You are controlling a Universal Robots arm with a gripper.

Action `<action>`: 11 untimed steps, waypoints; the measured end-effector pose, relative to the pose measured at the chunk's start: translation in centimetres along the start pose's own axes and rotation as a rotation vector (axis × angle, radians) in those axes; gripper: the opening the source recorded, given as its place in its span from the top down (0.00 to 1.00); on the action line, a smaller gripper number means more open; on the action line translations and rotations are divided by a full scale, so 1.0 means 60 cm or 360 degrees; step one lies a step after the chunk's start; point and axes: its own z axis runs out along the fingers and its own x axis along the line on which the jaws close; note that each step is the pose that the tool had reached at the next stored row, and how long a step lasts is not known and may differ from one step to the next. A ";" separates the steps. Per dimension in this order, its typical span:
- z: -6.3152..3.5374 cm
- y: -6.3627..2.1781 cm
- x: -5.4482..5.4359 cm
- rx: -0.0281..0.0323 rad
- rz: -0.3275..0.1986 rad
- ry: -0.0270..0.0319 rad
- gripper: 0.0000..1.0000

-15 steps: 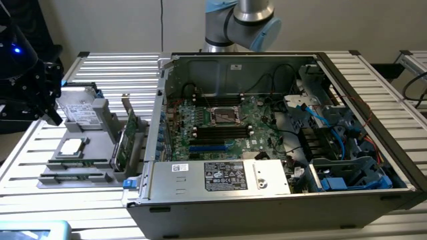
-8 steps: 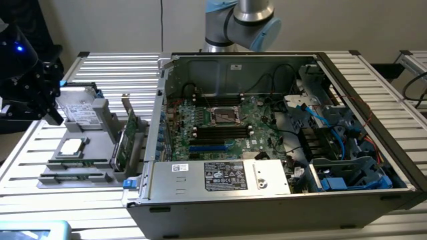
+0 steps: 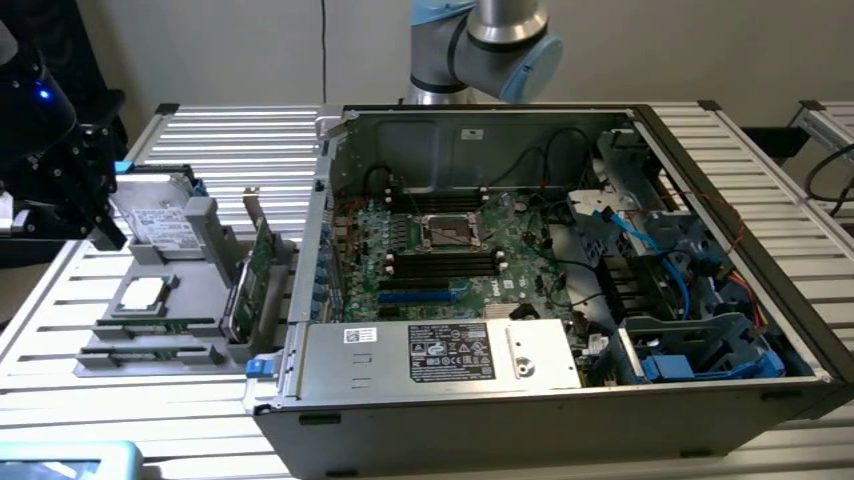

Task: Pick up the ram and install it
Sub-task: 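Pick up the ram and move it above insertion slot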

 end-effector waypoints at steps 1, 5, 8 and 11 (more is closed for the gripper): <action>0.000 0.000 0.000 -0.00005 0.0000 0.00001 0.89; 0.000 0.000 0.000 -0.00004 0.0000 0.00000 0.89; 0.000 0.000 0.000 -0.00005 0.0000 0.00001 0.89; 0.000 0.000 0.000 -0.00005 0.0000 0.00001 0.82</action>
